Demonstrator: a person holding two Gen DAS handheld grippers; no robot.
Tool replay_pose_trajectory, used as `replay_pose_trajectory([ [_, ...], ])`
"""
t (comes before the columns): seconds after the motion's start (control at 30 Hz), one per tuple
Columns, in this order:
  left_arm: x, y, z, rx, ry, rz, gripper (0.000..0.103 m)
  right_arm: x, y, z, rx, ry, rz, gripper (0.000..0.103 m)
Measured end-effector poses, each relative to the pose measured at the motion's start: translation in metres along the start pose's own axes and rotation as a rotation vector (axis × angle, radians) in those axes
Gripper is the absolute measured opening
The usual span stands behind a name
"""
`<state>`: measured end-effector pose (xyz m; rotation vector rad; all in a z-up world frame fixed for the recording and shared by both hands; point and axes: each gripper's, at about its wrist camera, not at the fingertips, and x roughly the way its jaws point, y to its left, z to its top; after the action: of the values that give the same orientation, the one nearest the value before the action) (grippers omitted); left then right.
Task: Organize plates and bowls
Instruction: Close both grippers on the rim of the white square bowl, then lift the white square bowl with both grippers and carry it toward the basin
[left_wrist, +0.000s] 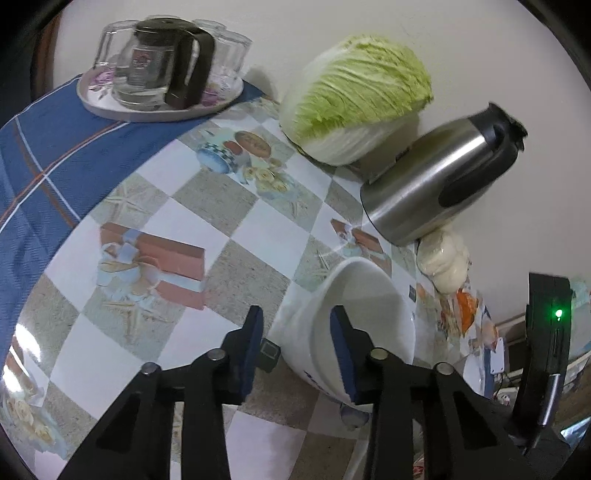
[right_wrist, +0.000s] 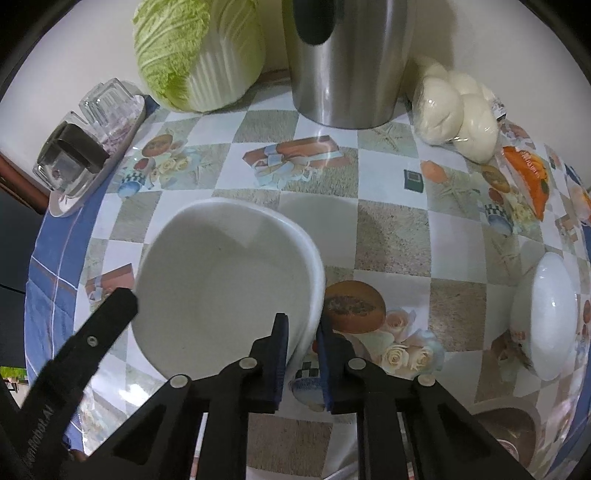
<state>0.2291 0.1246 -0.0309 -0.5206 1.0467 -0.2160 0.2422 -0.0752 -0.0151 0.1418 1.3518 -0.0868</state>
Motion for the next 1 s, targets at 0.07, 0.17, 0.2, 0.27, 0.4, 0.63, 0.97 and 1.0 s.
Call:
replay_pose_trajectory([
  [0.07, 0.007, -0.005, -0.002, 0.025, 0.013, 0.007, 0.033, 0.003, 0.001, 0.000, 0.001, 0.008, 0.002, 0.017],
  [0.17, 0.019, -0.006, -0.005, 0.029, 0.043, 0.028, 0.023, 0.006, 0.003, 0.000, 0.000, 0.019, 0.004, 0.017],
  [0.2, 0.022, -0.004, -0.006, 0.019, 0.053, 0.026, 0.023, 0.007, 0.003, 0.000, 0.001, 0.022, 0.008, 0.017],
  [0.27, 0.025, 0.000, -0.008, 0.002, 0.059, 0.004, 0.023, 0.007, 0.003, 0.000, 0.002, 0.024, 0.013, 0.016],
  [0.4, 0.023, 0.001, -0.010, -0.014, 0.056, -0.001, 0.020, 0.006, 0.005, -0.002, -0.005, 0.026, 0.015, 0.016],
  [0.63, 0.013, 0.004, -0.016, -0.016, 0.074, 0.017, 0.019, 0.001, 0.006, -0.011, -0.005, 0.046, 0.034, 0.016],
  [0.97, -0.024, 0.008, -0.034, -0.013, 0.045, 0.034, 0.020, -0.020, 0.015, -0.033, -0.028, 0.036, 0.052, 0.017],
  [1.0, -0.029, 0.007, -0.036, -0.009, 0.038, 0.034, 0.020, -0.026, 0.015, -0.036, -0.032, 0.028, 0.054, 0.017],
])
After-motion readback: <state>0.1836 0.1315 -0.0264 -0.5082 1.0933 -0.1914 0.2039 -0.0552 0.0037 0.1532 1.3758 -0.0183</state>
